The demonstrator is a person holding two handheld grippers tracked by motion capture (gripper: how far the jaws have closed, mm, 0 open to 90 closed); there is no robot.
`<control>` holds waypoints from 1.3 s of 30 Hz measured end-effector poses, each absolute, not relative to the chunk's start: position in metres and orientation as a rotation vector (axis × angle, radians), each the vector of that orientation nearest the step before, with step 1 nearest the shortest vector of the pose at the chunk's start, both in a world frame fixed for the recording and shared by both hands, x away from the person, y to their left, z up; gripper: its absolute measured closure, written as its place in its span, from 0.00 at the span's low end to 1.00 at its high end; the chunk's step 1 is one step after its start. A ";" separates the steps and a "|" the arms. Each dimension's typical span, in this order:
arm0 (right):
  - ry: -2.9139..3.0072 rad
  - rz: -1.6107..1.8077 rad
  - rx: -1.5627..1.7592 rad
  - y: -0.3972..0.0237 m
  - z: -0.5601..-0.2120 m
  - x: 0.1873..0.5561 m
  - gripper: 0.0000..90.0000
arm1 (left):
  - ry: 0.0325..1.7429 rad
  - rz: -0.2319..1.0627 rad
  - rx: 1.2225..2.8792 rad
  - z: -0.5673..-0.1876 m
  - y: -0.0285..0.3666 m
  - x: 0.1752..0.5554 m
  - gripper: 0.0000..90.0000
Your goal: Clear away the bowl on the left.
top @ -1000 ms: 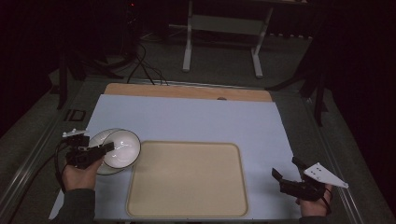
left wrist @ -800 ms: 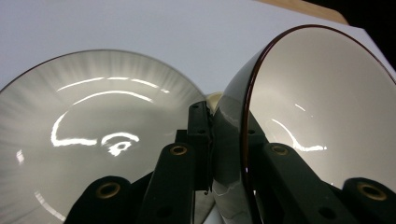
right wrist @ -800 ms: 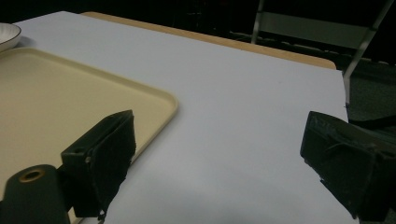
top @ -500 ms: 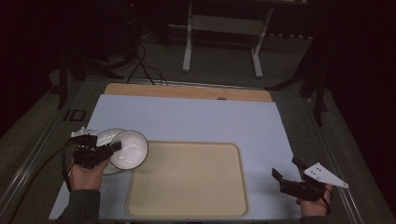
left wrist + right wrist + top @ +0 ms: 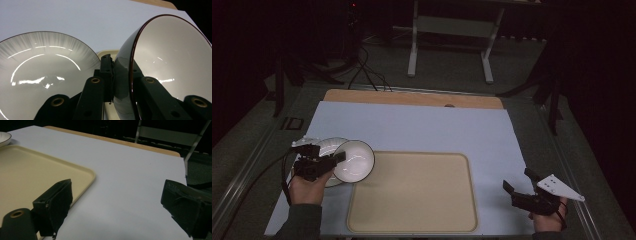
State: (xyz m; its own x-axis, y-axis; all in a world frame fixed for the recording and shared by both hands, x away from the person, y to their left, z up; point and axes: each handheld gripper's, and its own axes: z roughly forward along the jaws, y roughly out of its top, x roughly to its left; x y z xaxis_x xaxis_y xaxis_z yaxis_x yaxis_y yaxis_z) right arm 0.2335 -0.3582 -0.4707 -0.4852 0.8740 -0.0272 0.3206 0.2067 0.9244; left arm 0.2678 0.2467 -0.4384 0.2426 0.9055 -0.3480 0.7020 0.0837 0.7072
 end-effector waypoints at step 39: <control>1.917 1.261 1.104 -0.359 -0.470 0.233 0.11 | 1.463 0.259 1.741 -0.440 0.225 0.270 0.90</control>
State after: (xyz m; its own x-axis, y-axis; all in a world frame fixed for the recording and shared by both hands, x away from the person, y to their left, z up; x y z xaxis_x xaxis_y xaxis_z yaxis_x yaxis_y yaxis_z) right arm 0.2333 -0.3587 -0.4704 -0.4843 0.8744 -0.0300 0.3187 0.2082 0.9247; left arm 0.2698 0.2254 -0.4404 0.3015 0.8913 -0.3387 0.7205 0.0197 0.6932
